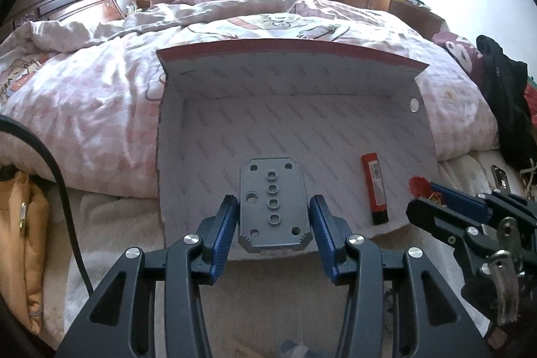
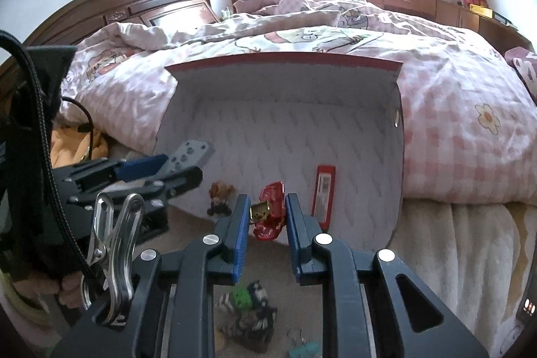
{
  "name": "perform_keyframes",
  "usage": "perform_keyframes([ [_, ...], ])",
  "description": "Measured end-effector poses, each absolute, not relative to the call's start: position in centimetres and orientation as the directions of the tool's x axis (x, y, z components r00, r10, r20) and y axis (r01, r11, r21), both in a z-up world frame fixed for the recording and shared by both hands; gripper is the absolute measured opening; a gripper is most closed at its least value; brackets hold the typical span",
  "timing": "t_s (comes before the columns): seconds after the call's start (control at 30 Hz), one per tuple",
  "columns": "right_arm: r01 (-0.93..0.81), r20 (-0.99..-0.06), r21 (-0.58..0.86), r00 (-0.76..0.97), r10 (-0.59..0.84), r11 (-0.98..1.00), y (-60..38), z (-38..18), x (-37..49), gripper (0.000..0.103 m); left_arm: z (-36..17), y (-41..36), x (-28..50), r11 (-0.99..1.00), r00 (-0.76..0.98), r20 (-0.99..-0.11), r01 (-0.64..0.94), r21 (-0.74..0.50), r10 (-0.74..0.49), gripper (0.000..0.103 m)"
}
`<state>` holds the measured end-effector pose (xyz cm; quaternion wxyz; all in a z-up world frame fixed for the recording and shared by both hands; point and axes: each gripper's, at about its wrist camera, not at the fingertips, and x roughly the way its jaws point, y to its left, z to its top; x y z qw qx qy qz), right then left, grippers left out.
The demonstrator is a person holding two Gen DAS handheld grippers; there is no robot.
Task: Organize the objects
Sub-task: 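Carry the grey plate in left tool while right tool carries the red toy into the box, then open left tool to release the plate while right tool releases the red toy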
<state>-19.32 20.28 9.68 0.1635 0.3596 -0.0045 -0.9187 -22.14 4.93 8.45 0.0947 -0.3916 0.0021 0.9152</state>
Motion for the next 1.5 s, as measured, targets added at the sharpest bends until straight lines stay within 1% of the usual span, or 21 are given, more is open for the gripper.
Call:
perform_keyframes([
  [0.2, 0.295, -0.658, 0.103, -0.696, -0.287, -0.95, 20.0, 9.0, -21.2, 0.022, 7.5, 5.7, -24.0, -0.982, -0.674, -0.721, -0.179, -0.056, 0.164, 0.044],
  [0.47, 0.264, -0.661, 0.111, -0.7, -0.27, -0.958, 20.5, 7.5, -23.5, 0.022, 6.3, 6.6, -26.1, -0.981, -0.68, -0.717, -0.19, -0.026, 0.151, 0.044],
  [0.83, 0.234, -0.677, 0.107, -0.695, -0.243, -0.966, 21.0, 5.5, -25.1, 0.022, 3.7, 6.9, -28.0, -0.985, -0.663, -0.737, -0.169, -0.02, 0.129, 0.044],
  [1.03, 0.227, -0.68, 0.12, -0.691, -0.247, -0.967, 21.2, 4.8, -25.4, 0.022, 3.6, 7.4, -27.7, -0.984, -0.688, -0.717, -0.175, 0.013, 0.113, 0.044],
  [1.27, 0.227, -0.67, 0.132, -0.697, -0.256, -0.965, 21.2, 4.6, -25.2, 0.022, 3.7, 7.2, -27.8, -0.985, -0.69, -0.714, -0.17, -0.003, 0.121, 0.045],
  [1.33, 0.224, -0.665, 0.15, -0.698, -0.266, -0.963, 21.4, 4.6, -25.2, 0.024, 3.8, 7.1, -27.9, -0.986, -0.684, -0.719, -0.166, -0.007, 0.12, 0.05],
  [1.37, 0.221, -0.662, 0.153, -0.701, -0.266, -0.963, 21.6, 4.6, -25.1, 0.028, 3.8, 7.2, -27.9, -0.987, -0.682, -0.722, -0.163, -0.006, 0.117, 0.056],
  [1.4, 0.219, -0.657, 0.154, -0.706, -0.266, -0.963, 21.7, 4.8, -24.9, 0.031, 3.9, 7.1, -27.9, -0.987, -0.682, -0.723, -0.161, -0.005, 0.115, 0.057],
  [1.5, 0.227, -0.644, 0.155, -0.714, -0.273, -0.961, 21.8, 5.2, -24.7, 0.035, 4.1, 7.1, -27.6, -0.987, -0.688, -0.717, -0.161, 0.0, 0.112, 0.057],
])
